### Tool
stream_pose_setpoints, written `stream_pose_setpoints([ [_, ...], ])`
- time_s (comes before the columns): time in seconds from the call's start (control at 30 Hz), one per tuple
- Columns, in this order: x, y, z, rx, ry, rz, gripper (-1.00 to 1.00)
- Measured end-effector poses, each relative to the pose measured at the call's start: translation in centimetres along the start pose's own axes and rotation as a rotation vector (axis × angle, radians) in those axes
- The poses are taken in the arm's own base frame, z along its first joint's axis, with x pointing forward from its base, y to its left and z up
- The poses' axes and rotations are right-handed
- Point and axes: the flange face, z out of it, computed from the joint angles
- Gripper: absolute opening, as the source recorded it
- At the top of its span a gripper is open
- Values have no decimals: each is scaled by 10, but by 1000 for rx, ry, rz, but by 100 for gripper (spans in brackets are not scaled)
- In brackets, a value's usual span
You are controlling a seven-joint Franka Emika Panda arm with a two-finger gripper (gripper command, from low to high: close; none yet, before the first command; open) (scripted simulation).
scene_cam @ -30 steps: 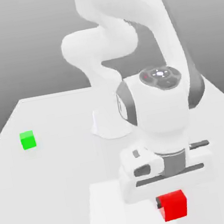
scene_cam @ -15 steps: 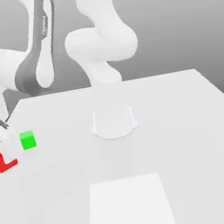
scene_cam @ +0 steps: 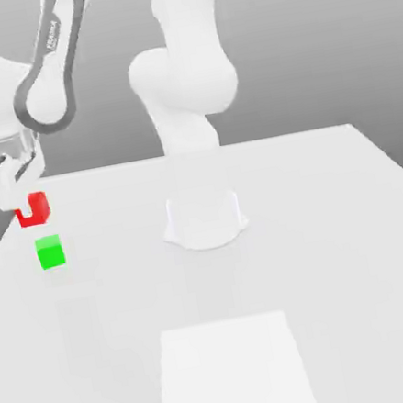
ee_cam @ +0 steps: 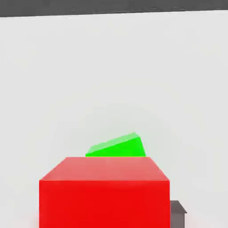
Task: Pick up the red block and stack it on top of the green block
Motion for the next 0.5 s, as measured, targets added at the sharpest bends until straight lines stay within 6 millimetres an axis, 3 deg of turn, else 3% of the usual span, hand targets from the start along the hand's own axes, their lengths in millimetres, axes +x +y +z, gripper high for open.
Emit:
stream_pose_setpoints([
  [0.5, -3, -1, 42, -6, -17, -1, -100],
])
